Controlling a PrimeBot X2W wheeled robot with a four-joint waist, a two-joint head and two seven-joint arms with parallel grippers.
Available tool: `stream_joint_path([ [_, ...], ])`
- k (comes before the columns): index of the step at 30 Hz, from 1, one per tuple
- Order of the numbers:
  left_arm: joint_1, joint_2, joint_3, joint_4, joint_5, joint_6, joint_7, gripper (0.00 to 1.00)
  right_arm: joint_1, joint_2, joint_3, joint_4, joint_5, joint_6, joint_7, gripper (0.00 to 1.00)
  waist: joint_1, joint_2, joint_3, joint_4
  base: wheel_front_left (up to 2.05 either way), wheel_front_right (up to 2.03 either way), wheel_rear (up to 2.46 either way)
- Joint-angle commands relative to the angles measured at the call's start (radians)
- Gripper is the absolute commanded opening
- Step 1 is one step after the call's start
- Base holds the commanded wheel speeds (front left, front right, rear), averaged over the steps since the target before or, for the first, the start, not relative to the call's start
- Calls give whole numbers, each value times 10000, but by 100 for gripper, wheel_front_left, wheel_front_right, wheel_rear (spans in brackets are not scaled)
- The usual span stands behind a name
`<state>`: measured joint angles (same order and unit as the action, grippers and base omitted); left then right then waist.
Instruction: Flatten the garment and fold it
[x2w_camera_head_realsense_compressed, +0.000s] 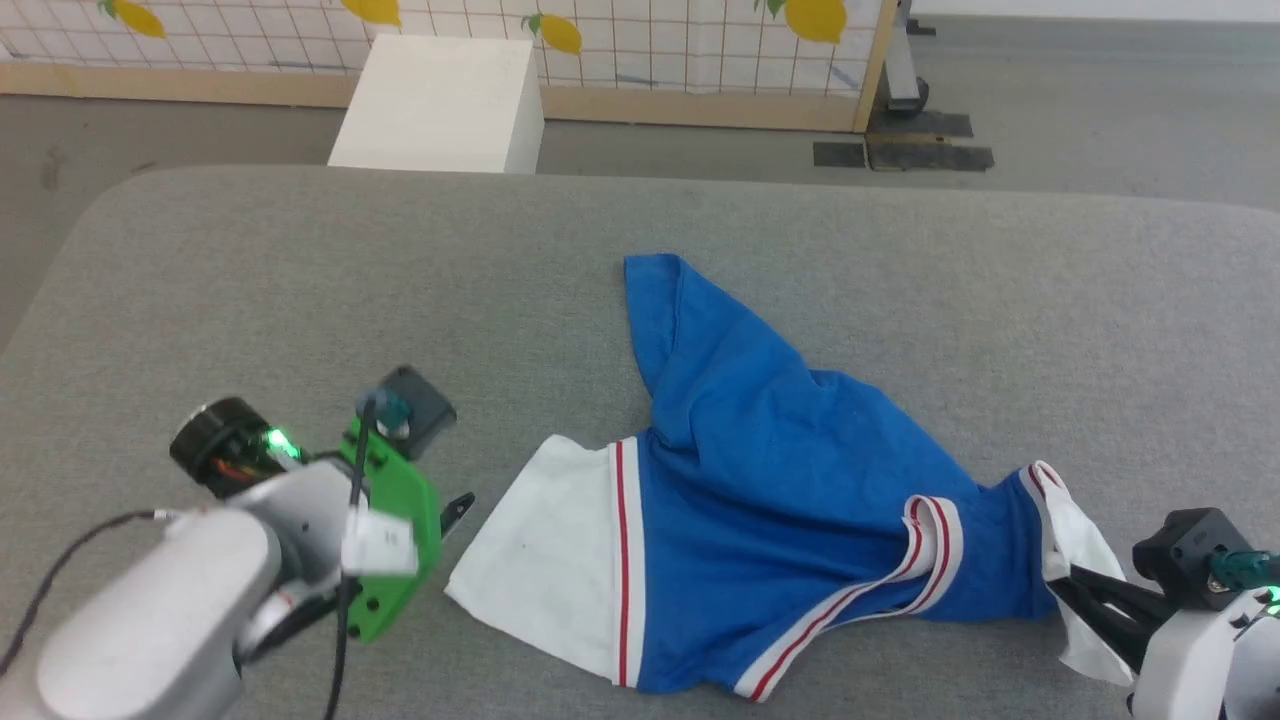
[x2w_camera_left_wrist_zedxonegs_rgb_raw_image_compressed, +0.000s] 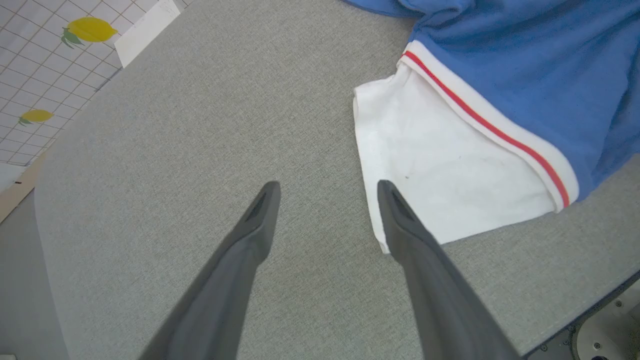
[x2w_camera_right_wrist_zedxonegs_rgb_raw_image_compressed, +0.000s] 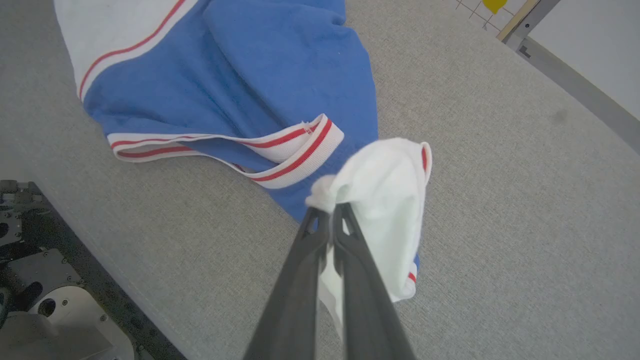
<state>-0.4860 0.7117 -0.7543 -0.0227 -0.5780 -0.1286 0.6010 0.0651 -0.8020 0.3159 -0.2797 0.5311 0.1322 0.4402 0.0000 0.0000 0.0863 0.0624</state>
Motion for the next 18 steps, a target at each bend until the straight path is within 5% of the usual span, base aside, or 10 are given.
stream_joint_path([
  [1,-503,145,-250,-34,-594,-19,424,100,-73,118,24,-72,-127,-15,15,0,0,0,140,-107,0,0,0],
  [11,-2662,510,-3189,384,-2658,-20,2767,100,-793,303,232,-64,-335,-15,-112,0,0,0,808,-610,0,0,0],
  [18,-3354,506,-4558,1356,-3111,-20,2844,100,-1368,426,494,-4,-413,-15,-208,0,0,0,1346,-1037,0,0,0],
])
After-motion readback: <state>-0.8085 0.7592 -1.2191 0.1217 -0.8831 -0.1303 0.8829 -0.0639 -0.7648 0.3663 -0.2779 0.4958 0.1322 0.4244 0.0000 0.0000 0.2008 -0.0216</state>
